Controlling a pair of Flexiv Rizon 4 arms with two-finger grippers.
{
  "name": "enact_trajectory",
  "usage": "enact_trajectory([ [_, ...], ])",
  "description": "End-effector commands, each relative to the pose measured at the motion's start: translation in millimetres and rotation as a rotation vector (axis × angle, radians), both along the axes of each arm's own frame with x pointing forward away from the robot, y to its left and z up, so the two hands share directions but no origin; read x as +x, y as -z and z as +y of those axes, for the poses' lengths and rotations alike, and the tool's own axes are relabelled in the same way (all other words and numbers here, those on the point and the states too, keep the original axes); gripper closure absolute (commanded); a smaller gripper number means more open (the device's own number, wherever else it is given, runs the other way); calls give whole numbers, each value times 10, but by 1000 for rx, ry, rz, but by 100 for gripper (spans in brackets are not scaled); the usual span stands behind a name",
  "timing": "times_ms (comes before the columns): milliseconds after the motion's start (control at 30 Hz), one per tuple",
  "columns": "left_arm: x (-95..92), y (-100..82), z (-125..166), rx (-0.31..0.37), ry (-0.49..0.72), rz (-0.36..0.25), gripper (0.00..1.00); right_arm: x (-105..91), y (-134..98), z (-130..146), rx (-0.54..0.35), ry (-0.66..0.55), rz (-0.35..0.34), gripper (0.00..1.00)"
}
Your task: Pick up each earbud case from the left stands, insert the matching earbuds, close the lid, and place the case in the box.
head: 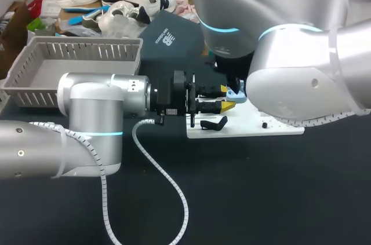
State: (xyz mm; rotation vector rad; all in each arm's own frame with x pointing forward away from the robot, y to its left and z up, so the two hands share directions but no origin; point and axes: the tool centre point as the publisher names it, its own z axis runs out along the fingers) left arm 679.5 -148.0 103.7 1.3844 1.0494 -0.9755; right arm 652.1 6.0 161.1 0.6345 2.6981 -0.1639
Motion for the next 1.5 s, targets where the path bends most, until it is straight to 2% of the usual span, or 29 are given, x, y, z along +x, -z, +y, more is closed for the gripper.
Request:
enact_trajectory([
  [33,-13,5,0,-2,-5,-2,100,7,17,0,2,-1,-2,100],
  [1500,-13,5,0,-2,-5,-2,100,72,51,-25,11,-9,-2,100],
])
